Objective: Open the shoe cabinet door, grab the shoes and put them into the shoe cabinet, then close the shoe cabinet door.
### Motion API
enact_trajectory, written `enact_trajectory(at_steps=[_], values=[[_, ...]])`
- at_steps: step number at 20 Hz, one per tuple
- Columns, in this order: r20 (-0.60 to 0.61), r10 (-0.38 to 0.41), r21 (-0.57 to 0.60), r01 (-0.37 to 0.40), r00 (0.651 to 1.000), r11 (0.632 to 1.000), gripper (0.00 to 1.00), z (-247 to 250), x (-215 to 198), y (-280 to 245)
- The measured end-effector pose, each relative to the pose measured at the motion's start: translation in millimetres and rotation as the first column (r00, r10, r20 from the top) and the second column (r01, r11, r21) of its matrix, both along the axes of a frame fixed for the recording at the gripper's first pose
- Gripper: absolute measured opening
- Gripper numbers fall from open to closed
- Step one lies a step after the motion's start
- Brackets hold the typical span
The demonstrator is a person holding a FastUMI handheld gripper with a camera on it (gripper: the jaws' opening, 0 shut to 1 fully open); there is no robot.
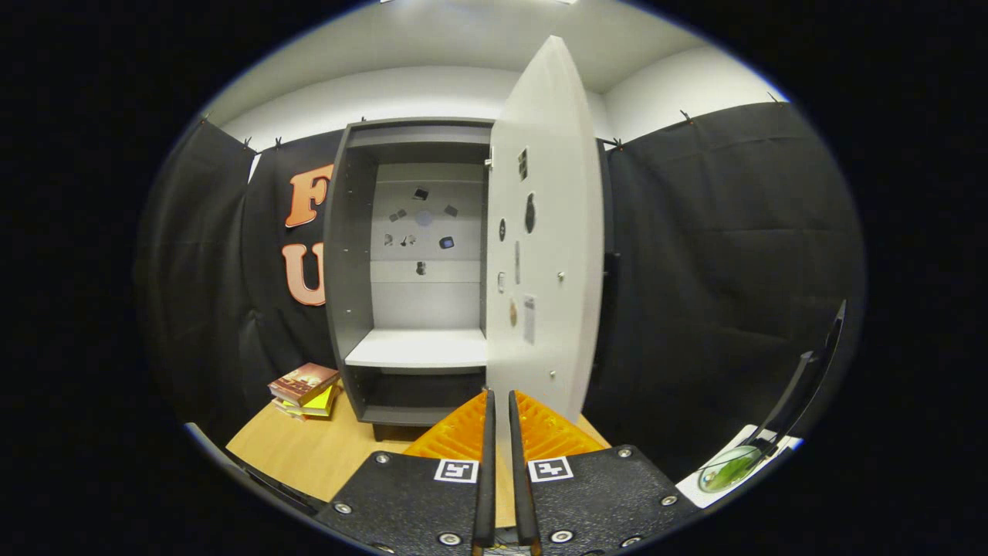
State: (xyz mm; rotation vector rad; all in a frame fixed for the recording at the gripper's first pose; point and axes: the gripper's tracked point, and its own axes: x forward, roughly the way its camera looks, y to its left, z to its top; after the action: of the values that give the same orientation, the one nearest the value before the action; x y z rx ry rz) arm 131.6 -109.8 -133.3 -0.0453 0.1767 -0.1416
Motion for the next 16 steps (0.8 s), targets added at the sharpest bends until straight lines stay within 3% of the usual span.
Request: enact_trajectory(at_steps=[8,13,16], values=[[-0.137,0.099,0.06,-0.091,0.986,0.994,0.29,-54,2,82],[-0.271,0.128,0.129,-0.095,0.954,0.987,0.45,-112,7,105],[-0.36,0.149,0.142,-0.104,0.921,0.984,0.48,-147,-3,112]])
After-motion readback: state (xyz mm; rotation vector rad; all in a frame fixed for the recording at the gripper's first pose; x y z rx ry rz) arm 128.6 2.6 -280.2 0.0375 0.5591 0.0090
